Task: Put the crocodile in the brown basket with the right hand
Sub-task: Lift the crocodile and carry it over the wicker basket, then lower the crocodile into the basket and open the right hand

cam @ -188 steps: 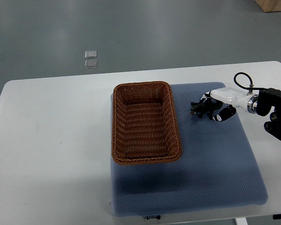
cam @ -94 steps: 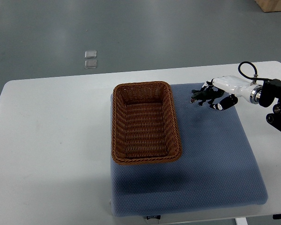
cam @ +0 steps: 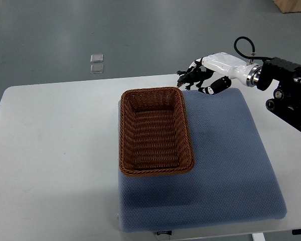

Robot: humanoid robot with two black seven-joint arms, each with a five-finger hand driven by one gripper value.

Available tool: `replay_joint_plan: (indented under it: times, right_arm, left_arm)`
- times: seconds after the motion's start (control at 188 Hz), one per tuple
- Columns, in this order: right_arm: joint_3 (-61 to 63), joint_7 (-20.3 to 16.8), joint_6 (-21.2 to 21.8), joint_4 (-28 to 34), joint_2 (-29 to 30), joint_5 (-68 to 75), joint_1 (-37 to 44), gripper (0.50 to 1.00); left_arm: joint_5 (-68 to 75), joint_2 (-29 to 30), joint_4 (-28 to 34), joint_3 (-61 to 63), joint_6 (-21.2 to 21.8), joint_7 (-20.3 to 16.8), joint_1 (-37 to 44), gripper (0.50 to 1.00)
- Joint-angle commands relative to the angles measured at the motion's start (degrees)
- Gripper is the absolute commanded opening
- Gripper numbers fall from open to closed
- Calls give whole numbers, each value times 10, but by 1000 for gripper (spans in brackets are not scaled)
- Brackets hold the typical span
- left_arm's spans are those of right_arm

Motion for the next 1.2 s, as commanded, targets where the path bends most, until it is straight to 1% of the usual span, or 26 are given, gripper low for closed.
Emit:
replay_joint_plan:
  times: [0.0, 0.251, 0.437, 0.683, 0.709, 0.885, 0.912, 0.923, 0.965, 0.971, 0.976, 0.981, 0.987, 0.992, 0.997, 1.003, 1.008, 1.013, 1.019, 1.024, 1.029, 1.035, 1.04, 1.045, 1.125, 1.195]
  right_arm:
    - [-5, 0, 1, 14, 13, -2, 1, 500]
    - [-44, 3, -1, 18, 36, -5, -1, 500]
    - [-64, 9, -18, 20, 40, -4, -5, 500]
    - [-69, 9, -18, 42, 44, -4, -6, 500]
    - [-74, 10, -19, 56, 46, -4, -6, 500]
    - [-77, 12, -19, 80, 64, -4, -19, 500]
    - [-78, 12, -20, 80, 66, -6, -22, 539]
    - [-78, 12, -20, 80, 66, -6, -22, 539]
    - [-81, 11, -23, 80, 70, -7, -26, 592]
    - [-83, 11, -24, 80, 70, -7, -26, 609]
    - [-83, 11, -24, 80, 70, -7, -26, 609]
    - [-84, 11, -25, 80, 71, -7, -26, 629]
    - [-84, 11, -26, 80, 71, -7, -26, 629]
    - [-86, 11, -27, 80, 71, -7, -26, 653]
    - [-86, 11, -27, 80, 71, -7, -26, 654]
    - [-87, 11, -29, 80, 71, -7, -27, 680]
    - [-87, 11, -29, 80, 71, -7, -27, 680]
    - [-87, 11, -31, 79, 71, -8, -27, 701]
    - [-87, 11, -31, 79, 71, -8, -27, 701]
    - [-87, 11, -33, 78, 71, -7, -27, 723]
    - [-87, 11, -33, 78, 71, -7, -27, 723]
    - [-88, 11, -36, 77, 71, -8, -27, 741]
    - [-88, 11, -36, 77, 71, -8, -27, 742]
    - [-88, 11, -39, 76, 71, -7, -28, 758]
    - [-89, 11, -54, 71, 70, -8, -32, 821]
    - [-89, 11, -60, 67, 70, -8, -33, 852]
  left_arm:
    - [0, 0, 0, 0, 0, 1, 0, 1000]
    - [0, 0, 0, 0, 0, 0, 0, 1000]
    - [1, 0, 0, 0, 0, 1, 0, 1000]
    - [0, 0, 0, 0, 0, 1, 0, 1000]
    - [0, 0, 0, 0, 0, 0, 0, 1000]
    - [1, 0, 0, 0, 0, 0, 0, 1000]
    - [0, 0, 0, 0, 0, 0, 0, 1000]
    - [0, 0, 0, 0, 0, 0, 0, 1000]
    - [0, 0, 0, 0, 0, 0, 0, 1000]
    - [0, 0, 0, 0, 0, 0, 0, 1000]
    - [0, 0, 0, 0, 0, 0, 0, 1000]
    - [0, 0, 0, 0, 0, 0, 0, 1000]
    - [0, 0, 0, 0, 0, 0, 0, 1000]
    - [0, 0, 0, 0, 0, 0, 0, 1000]
    - [0, 0, 0, 0, 0, 0, 0, 1000]
    - [0, 0, 0, 0, 0, 0, 0, 1000]
    - [0, 0, 0, 0, 0, 0, 0, 1000]
    - [0, 0, 0, 0, 0, 0, 0, 1000]
    - [0, 0, 0, 0, 0, 0, 0, 1000]
    - [1, 0, 0, 0, 0, 0, 0, 1000]
    - [1, 0, 0, 0, 0, 0, 0, 1000]
    - [1, 0, 0, 0, 0, 0, 0, 1000]
    - [1, 0, 0, 0, 0, 0, 0, 1000]
    - [0, 0, 0, 0, 0, 0, 0, 1000]
    - [0, 0, 0, 0, 0, 0, 0, 1000]
    - [0, 0, 0, 0, 0, 0, 0, 1000]
